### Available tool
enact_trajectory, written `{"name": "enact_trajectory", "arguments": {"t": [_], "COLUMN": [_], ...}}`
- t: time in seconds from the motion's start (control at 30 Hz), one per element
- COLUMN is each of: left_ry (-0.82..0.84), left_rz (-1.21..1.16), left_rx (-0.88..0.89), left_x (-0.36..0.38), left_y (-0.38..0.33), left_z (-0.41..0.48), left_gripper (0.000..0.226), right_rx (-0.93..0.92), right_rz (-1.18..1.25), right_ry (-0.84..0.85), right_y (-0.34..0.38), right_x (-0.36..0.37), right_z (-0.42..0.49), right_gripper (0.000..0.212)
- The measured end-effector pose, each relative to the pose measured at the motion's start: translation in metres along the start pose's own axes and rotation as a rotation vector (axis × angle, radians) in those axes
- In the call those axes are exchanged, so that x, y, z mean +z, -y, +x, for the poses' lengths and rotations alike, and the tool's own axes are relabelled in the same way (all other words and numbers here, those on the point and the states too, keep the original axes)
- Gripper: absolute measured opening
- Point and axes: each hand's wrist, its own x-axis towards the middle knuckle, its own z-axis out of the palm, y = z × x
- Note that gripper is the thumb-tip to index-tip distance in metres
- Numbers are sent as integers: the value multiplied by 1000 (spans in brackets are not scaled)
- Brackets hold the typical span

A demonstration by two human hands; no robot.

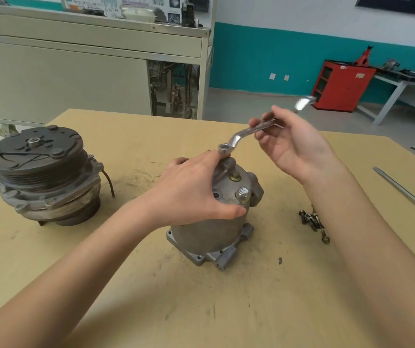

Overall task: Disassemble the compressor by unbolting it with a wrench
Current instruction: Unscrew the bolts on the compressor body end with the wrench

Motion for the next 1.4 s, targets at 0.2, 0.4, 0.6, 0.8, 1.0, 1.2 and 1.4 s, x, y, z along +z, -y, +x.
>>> {"name": "enact_trajectory", "arguments": {"t": [0.2,0.4,0.6,0.8,1.0,1.2,1.4], "left_ry": [-22,-28,2,-14,-21,-16,-2], "left_rz": [-10,-6,-6,-11,-17,-6,1], "left_rx": [11,15,-5,2,11,4,-2], "left_x": [2,1,-1,1,2,1,0], "left_y": [1,1,-2,0,2,1,0], "left_z": [1,0,-1,0,1,0,1], "left_gripper": [92,94,98,99,102,103,98], "right_rx": [-627,-1066,-1123,-1074,-1140,-1087,-239], "right_rz": [-374,-677,-946,-864,-927,-934,-117], "right_ry": [-98,-59,-48,-41,-71,-5,-71], "right_y": [-19,-61,-80,-92,-86,-82,-46], "right_x": [-17,-16,-24,-36,-35,-35,-49], "right_z": [-73,-88,-96,-104,-99,-98,-38], "right_gripper": [20,18,32,24,23,20,19]}}
